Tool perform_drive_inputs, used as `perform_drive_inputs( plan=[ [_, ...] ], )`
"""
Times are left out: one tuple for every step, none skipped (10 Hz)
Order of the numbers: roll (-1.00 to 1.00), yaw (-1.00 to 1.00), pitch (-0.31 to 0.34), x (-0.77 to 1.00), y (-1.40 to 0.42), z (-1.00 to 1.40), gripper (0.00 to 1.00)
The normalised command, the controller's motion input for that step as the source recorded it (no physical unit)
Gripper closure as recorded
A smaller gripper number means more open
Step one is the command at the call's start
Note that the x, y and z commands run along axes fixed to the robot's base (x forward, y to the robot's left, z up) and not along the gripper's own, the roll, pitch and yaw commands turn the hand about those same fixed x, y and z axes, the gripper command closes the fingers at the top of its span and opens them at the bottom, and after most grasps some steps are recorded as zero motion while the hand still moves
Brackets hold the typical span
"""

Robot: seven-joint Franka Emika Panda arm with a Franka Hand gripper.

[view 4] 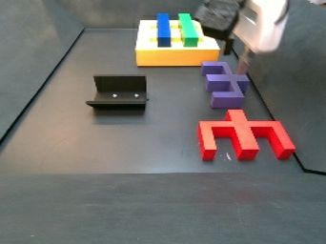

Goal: Pick up the purple object. Move up. Place the purple object on the fixture. Regrasp the purple object. Move to above the board. Insert the purple object.
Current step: Pick up the purple object.

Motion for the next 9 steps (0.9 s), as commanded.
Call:
perform_drive_inputs(
  plan=[
    [-0.02,-0.34,-0.034,-0.30,-0.02,-0.22,0.00],
    [0.00,-0.10,0.000,-0.02,0.00,-0.15,0.00],
    [0.00,-0.05,0.000,0.00,0.00,-0.22,0.00],
    [0.00,-0.04,0.000,-0.06,-0.07,-0.39,0.00],
    [0.00,-0.02,0.003,-0.21,-0.14,-0.48,0.00],
    [0.00,-0.02,0.000,-0.24,-0.13,-0.47,0.00],
    [0.00,-0.08,0.010,-0.27,-0.10,-0.40,0.00],
    [0.00,-0.13,0.009,-0.27,-0.06,-0.33,0.00],
    [0.00,-0.15,0.009,-0.13,-0.04,-0.25,0.00]
  ],
)
